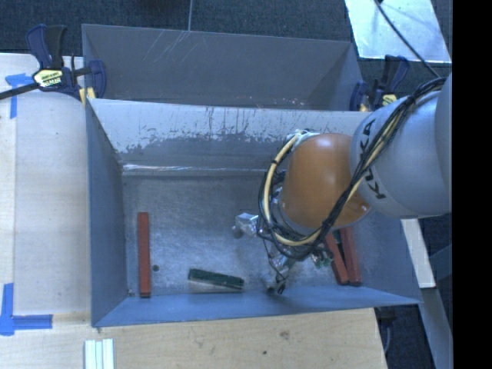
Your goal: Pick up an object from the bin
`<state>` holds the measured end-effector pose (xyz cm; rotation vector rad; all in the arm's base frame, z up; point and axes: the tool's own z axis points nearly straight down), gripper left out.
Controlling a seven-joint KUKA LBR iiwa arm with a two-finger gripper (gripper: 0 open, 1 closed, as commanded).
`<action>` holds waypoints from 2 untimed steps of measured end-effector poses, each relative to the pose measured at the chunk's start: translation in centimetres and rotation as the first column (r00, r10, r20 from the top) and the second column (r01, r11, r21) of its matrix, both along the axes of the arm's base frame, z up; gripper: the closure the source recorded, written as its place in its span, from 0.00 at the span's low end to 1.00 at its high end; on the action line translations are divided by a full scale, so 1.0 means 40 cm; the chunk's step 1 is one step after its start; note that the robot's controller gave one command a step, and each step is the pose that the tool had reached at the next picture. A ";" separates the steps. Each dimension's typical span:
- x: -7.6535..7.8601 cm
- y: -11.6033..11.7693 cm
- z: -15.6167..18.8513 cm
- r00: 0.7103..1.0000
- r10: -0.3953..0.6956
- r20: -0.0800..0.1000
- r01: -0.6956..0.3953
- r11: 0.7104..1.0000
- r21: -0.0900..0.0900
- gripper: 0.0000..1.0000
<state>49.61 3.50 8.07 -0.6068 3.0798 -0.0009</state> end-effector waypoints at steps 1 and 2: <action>0.084 -0.122 0.103 0.985 -0.170 0.006 0.170 0.985 0.000 0.00; -0.023 -0.221 -0.021 0.984 -0.178 -0.003 0.178 0.984 -0.001 0.00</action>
Offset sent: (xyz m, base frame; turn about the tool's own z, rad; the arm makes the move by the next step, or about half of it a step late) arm 0.0313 -0.0464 0.0393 0.1689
